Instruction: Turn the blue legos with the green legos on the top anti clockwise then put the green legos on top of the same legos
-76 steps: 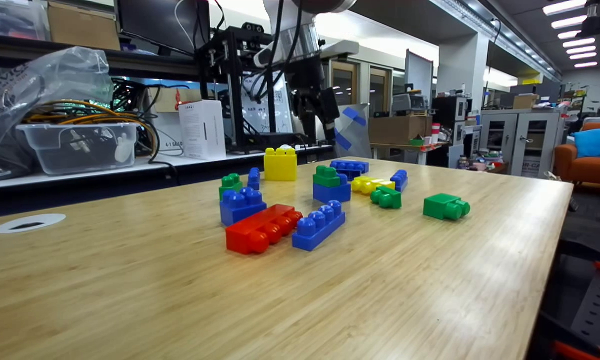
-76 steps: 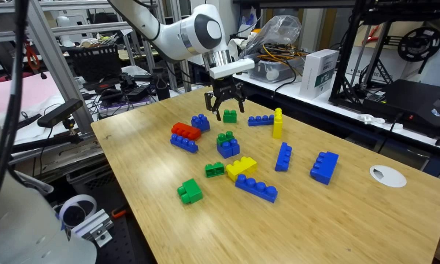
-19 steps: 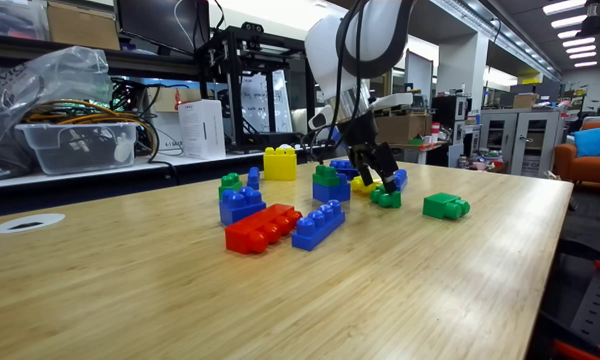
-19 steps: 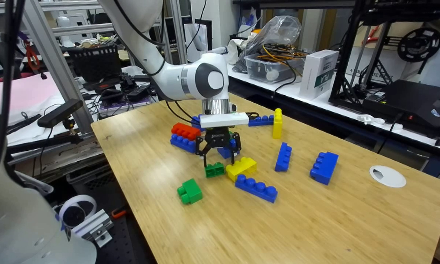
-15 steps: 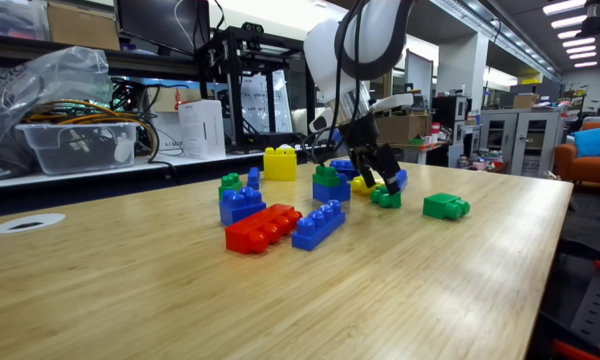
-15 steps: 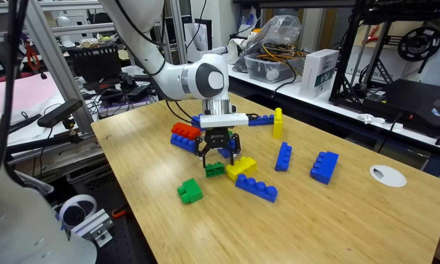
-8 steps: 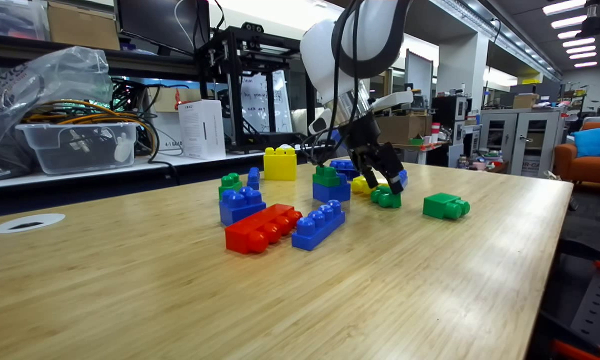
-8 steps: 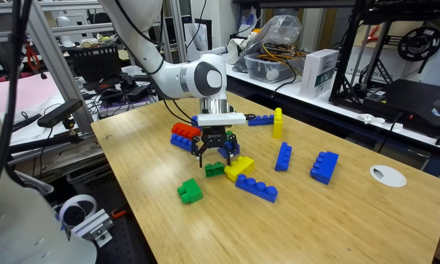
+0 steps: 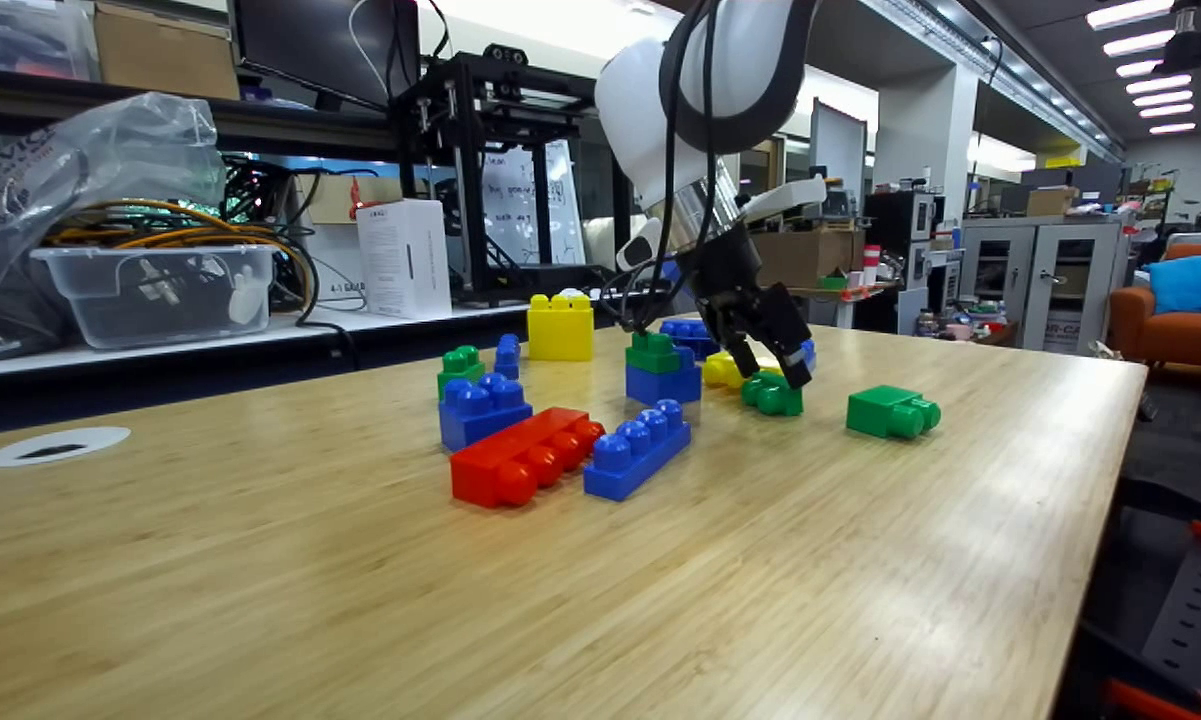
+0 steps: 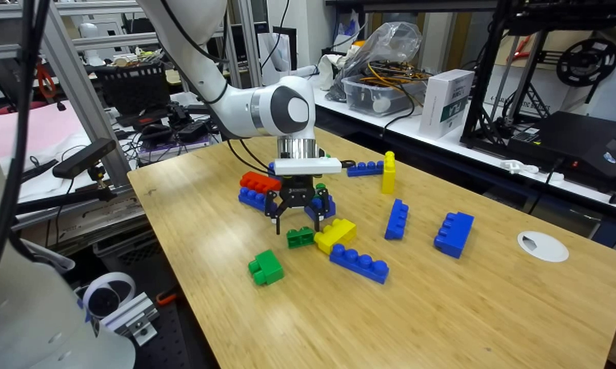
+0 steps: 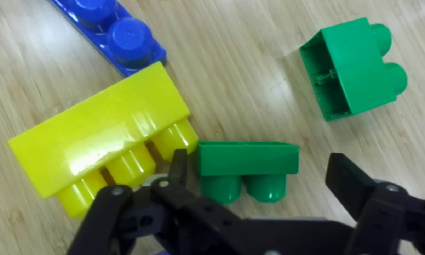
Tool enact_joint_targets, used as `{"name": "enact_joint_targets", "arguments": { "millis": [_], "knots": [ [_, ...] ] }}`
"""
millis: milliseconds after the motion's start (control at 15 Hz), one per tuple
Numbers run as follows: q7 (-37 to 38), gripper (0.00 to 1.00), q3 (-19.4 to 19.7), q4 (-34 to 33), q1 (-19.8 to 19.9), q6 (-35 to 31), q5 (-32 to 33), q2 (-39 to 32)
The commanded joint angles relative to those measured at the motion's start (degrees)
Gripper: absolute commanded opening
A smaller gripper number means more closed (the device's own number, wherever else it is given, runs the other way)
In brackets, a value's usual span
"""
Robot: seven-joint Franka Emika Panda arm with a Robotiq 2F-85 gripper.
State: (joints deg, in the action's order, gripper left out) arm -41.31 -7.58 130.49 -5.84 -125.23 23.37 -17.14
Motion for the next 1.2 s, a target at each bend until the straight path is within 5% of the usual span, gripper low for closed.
{"name": "enact_joint_targets", "arguments": {
  "millis": [0,733,800,1133],
  "knots": [
    [0.72,1.00,-0.29,-0.79,-0.08,1.87,-0.53,-0.40],
    [4.07,1.00,-0.91,0.64,-0.60,0.90,-0.05,-0.96],
    [4.61,0.75,-0.87,1.25,-0.62,-0.01,0.38,-0.80],
    [8.44,0.46,-0.92,4.29,-1.20,-3.22,2.40,-0.04]
  ]
}}
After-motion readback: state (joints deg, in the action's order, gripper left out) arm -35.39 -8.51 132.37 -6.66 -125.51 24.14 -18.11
